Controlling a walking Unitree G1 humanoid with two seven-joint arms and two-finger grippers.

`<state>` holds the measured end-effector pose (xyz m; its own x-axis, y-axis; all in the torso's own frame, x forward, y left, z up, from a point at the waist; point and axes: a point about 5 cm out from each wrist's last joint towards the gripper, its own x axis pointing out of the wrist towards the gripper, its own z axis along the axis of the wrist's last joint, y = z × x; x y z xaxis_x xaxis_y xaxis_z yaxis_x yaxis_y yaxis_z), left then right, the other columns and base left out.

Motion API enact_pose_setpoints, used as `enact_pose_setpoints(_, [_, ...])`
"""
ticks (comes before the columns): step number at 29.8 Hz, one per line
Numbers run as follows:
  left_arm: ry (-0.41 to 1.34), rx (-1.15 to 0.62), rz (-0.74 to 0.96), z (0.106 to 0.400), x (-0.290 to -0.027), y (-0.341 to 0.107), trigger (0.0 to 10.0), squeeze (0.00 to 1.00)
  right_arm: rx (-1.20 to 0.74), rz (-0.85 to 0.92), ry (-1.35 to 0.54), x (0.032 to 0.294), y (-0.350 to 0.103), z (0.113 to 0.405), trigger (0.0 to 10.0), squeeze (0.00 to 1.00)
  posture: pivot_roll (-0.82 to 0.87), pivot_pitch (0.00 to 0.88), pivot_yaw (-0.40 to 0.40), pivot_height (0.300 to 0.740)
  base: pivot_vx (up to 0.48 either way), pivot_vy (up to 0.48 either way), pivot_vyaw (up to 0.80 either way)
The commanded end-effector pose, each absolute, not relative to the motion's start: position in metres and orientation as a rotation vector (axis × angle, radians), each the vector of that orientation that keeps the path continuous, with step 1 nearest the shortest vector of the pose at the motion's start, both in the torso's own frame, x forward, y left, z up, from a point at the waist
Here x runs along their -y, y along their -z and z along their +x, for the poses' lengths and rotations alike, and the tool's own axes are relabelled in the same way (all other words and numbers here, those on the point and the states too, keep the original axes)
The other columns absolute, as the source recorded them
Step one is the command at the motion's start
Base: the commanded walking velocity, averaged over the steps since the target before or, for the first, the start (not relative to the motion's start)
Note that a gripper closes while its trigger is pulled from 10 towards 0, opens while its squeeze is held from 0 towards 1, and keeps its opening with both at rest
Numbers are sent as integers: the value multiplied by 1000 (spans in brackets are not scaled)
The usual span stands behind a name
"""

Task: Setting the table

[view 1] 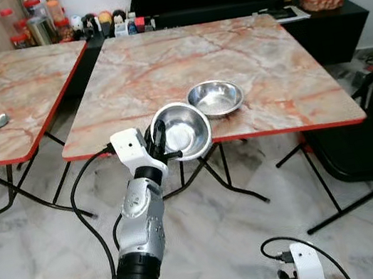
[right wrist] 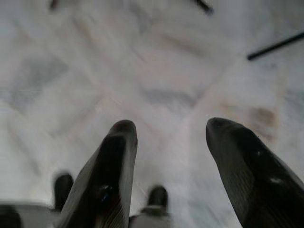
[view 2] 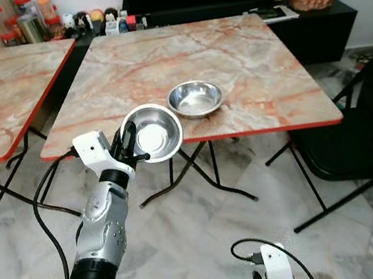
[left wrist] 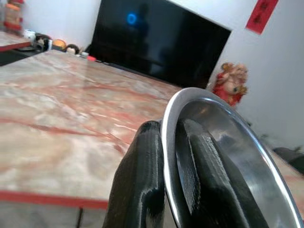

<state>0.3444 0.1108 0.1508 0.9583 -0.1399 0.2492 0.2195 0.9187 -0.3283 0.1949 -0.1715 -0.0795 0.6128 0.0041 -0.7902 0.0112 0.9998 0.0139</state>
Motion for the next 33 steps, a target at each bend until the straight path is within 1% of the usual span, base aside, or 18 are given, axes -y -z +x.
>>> enact_pose_setpoints(1, [238,238,-380,344,-95,-157,10000,0,-929,20,33,181,82,188,10000,0,-17,0,-18,740,480,0,0])
enact_pose_setpoints(29, [245,233,-375,345,-96,-158,10000,0,-933,28,27,178,83,187,10000,0,-16,0,-13,740,480,0,0])
enact_pose_setpoints(33, [265,209,-395,345,-94,-156,10000,0,-934,30,30,178,83,186,10000,0,-17,0,-8,740,80,0,0])
